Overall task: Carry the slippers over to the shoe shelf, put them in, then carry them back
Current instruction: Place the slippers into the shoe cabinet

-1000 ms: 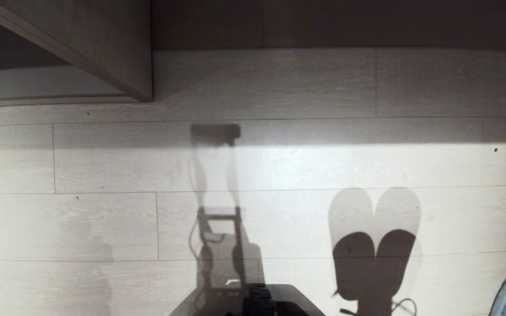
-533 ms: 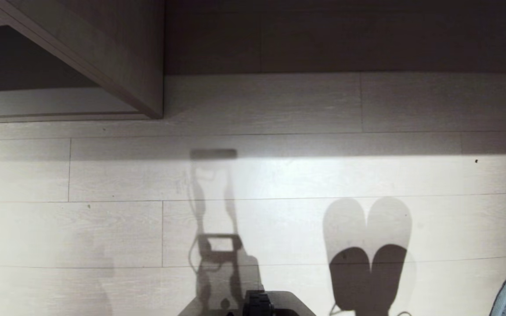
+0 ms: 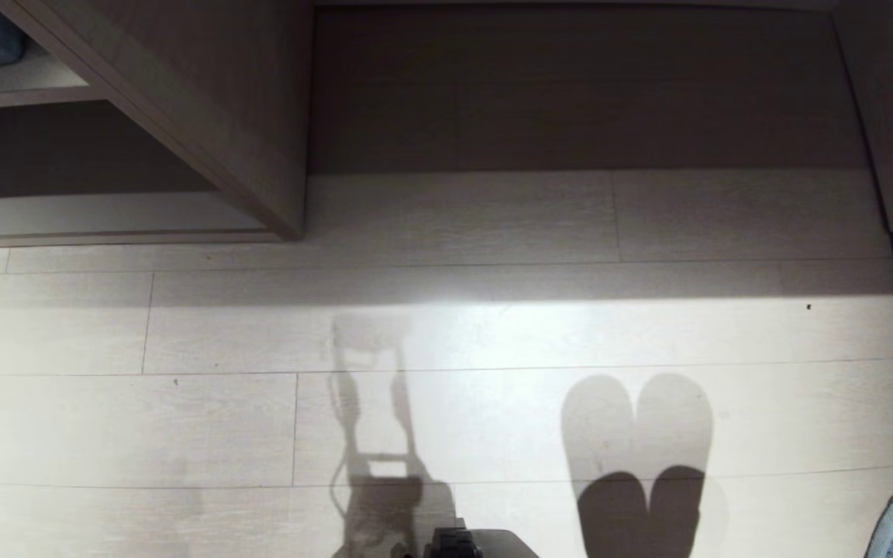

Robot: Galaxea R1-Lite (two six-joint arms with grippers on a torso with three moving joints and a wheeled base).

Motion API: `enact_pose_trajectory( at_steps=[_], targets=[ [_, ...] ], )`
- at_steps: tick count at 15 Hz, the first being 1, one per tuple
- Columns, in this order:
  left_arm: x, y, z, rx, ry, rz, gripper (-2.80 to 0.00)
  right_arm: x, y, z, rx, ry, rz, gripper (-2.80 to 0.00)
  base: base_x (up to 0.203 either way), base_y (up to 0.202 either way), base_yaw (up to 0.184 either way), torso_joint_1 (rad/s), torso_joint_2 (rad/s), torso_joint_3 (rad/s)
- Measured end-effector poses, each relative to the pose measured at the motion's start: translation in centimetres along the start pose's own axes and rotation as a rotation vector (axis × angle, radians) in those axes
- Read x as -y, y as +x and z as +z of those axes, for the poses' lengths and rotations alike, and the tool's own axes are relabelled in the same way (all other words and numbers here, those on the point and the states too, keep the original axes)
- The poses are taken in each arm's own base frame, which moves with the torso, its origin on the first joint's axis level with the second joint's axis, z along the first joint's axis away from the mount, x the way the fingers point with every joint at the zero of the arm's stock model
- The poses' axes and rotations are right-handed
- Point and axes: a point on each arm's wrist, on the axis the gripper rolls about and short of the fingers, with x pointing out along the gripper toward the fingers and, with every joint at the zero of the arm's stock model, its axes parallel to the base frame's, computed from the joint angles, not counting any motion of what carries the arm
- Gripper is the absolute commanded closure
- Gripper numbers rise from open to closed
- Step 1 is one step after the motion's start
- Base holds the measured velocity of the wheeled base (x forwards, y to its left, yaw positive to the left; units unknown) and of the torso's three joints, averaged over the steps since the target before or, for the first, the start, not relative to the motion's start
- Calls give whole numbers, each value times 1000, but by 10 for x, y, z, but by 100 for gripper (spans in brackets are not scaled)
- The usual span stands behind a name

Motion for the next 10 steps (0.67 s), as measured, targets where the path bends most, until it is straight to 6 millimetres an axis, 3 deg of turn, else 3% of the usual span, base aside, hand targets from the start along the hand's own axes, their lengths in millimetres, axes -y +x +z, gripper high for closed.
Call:
enact_pose_trajectory(
  at_steps=[10],
  targets=[
    [0, 0, 0, 0, 0, 0, 0, 0, 0, 0, 0, 0, 0, 0, 0, 0, 0, 3, 2, 202]
  ],
)
